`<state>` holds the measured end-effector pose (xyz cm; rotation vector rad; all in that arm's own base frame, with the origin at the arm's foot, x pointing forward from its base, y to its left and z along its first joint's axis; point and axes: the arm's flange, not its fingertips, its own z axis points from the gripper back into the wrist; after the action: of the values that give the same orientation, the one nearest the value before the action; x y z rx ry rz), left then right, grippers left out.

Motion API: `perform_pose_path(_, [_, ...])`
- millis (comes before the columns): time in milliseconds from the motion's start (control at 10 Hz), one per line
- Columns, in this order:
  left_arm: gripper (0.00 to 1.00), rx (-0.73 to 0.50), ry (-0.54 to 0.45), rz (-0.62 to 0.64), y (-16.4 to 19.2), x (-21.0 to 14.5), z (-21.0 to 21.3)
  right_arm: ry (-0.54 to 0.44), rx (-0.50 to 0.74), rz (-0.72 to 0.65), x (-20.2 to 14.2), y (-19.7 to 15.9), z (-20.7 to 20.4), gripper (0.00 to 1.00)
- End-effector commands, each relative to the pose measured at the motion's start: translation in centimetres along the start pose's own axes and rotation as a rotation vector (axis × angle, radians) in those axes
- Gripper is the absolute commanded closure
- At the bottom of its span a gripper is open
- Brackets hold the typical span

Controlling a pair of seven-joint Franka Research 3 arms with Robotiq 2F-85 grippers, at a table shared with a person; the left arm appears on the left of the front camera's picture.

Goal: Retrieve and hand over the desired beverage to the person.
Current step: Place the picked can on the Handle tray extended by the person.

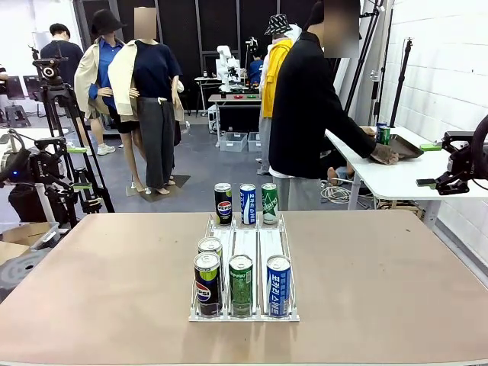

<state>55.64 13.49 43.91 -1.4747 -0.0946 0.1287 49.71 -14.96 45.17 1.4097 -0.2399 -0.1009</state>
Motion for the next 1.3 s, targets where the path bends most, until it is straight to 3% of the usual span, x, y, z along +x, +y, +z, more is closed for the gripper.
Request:
perform_pose_path(0, [0.00, 0.021, -0.052, -0.044, -0.91, -0.37, -0.12, 0.006, 0.007, 0.011, -0.14, 0.07, -0.12, 0.00])
perform_pose_path(1200, [0.00, 0.032, -0.048, -0.024, -0.82, -0.07, 0.22, 0.006, 0.007, 0.011, -0.14, 0.07, -0.12, 0.00])
